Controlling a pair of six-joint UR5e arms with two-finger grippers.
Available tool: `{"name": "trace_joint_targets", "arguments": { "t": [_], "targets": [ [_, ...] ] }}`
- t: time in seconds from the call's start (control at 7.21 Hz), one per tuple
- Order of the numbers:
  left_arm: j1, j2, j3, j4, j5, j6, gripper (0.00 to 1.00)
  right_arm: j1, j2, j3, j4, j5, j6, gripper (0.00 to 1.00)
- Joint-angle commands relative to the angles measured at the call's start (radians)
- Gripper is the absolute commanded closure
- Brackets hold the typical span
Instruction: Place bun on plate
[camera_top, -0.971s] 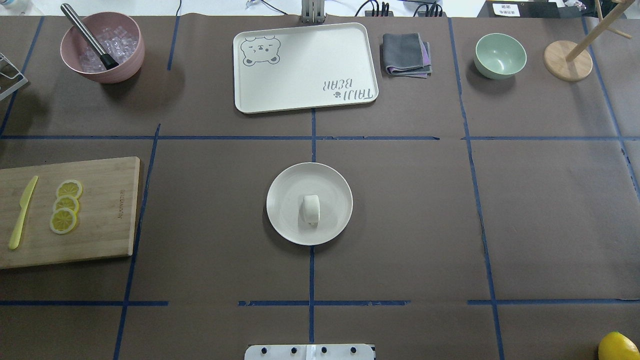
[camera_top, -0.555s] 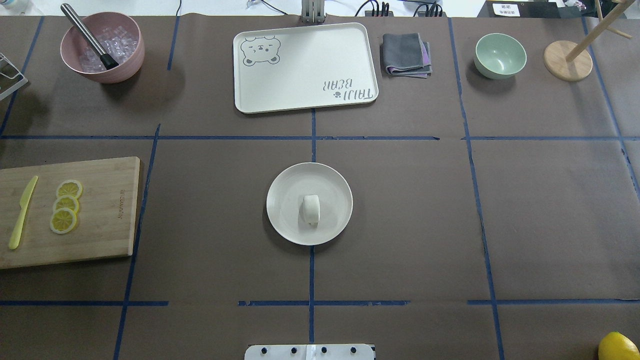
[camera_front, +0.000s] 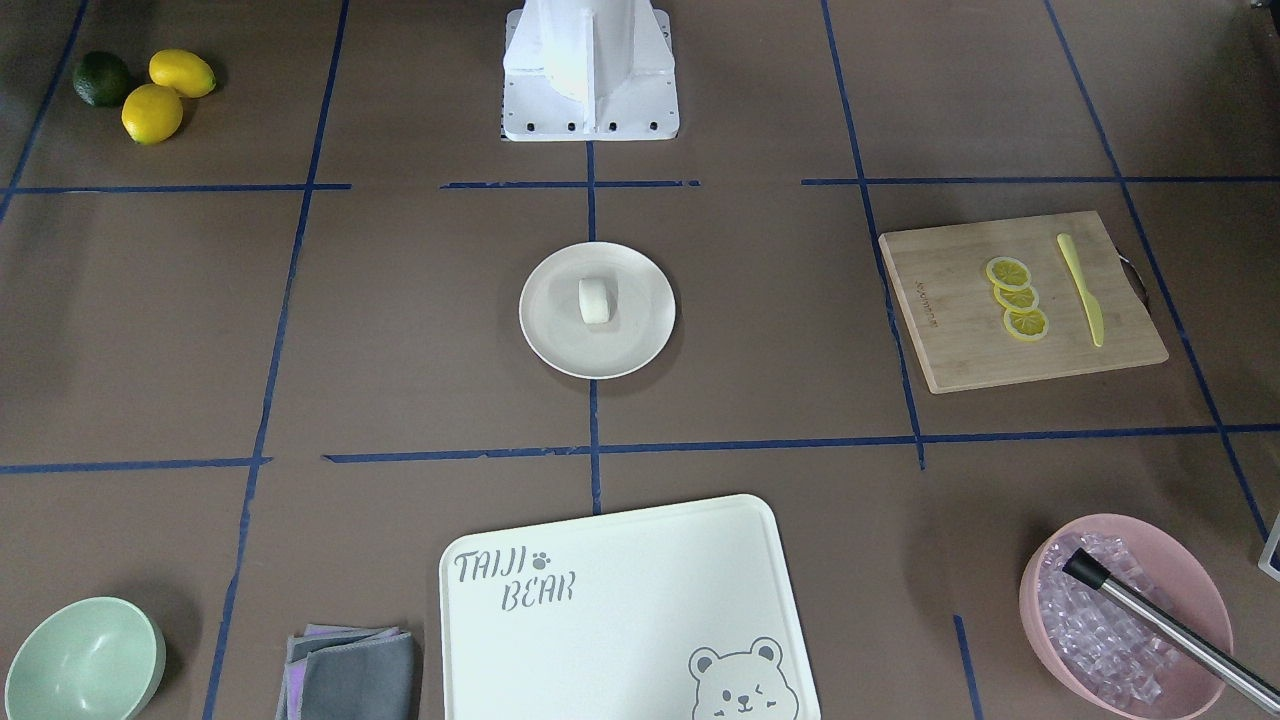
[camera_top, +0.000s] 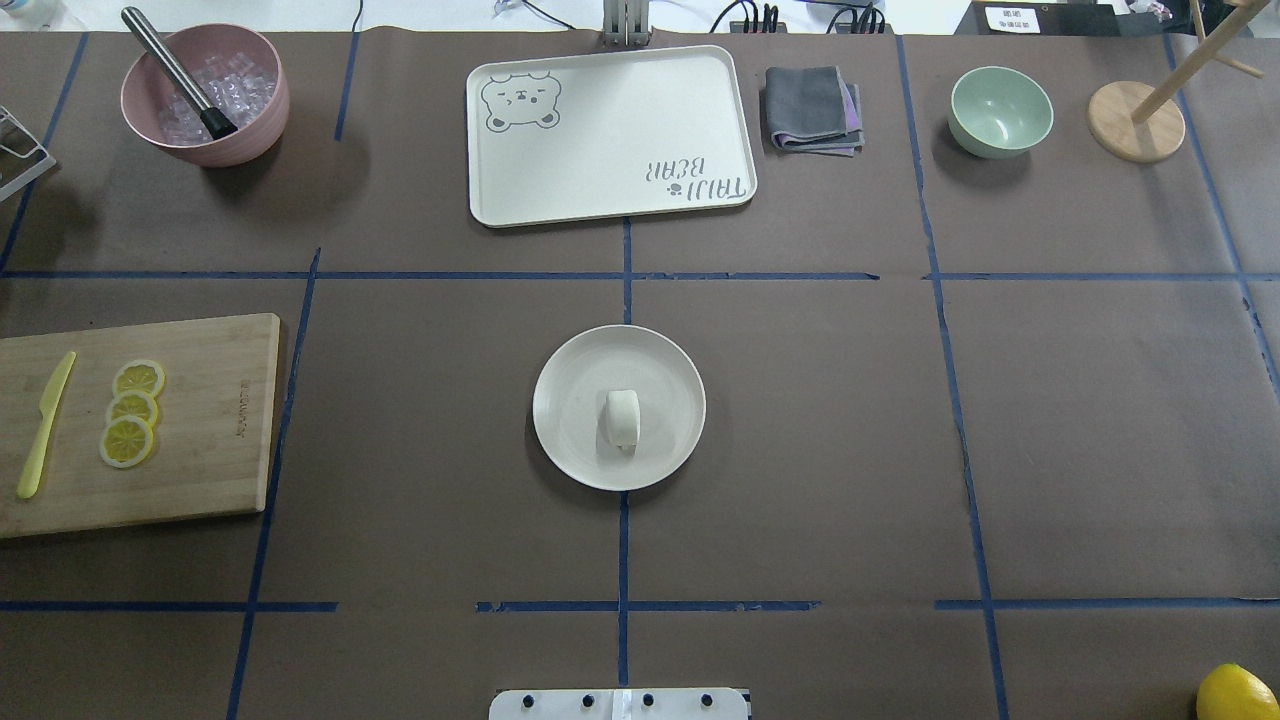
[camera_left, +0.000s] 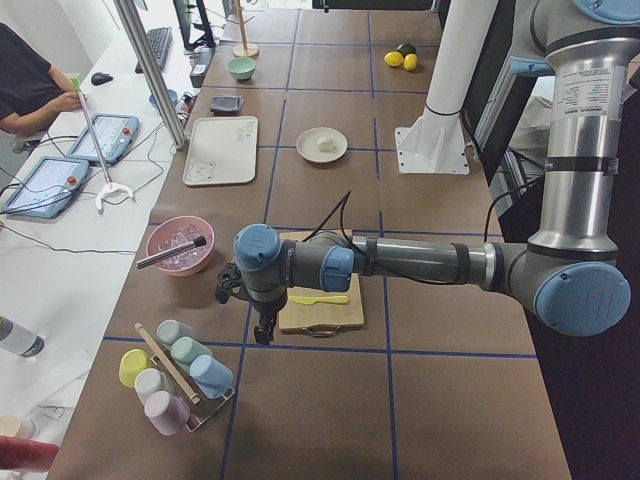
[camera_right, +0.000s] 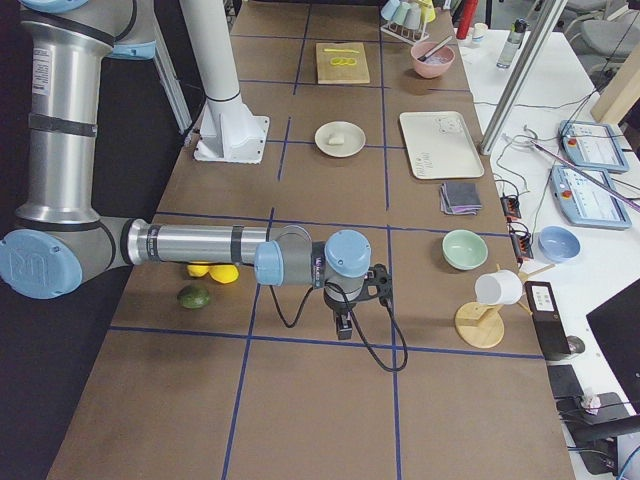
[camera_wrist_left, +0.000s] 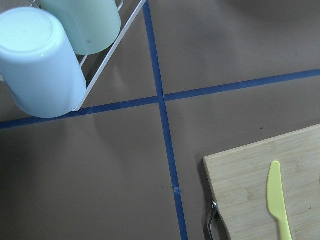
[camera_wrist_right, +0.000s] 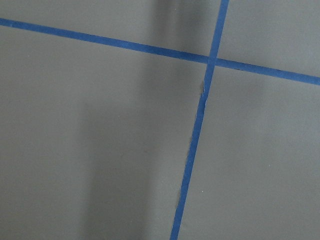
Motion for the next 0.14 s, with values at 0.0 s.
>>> {"name": "trace_joint_targets", "arguments": {
  "t": [0.0],
  "targets": [
    [-0.011, 0.003, -0.045, 0.006, 0.001, 0.001, 0.00, 0.000, 0.001, 0.002, 0.002, 0.000, 0.002, 0.00]
  ]
}}
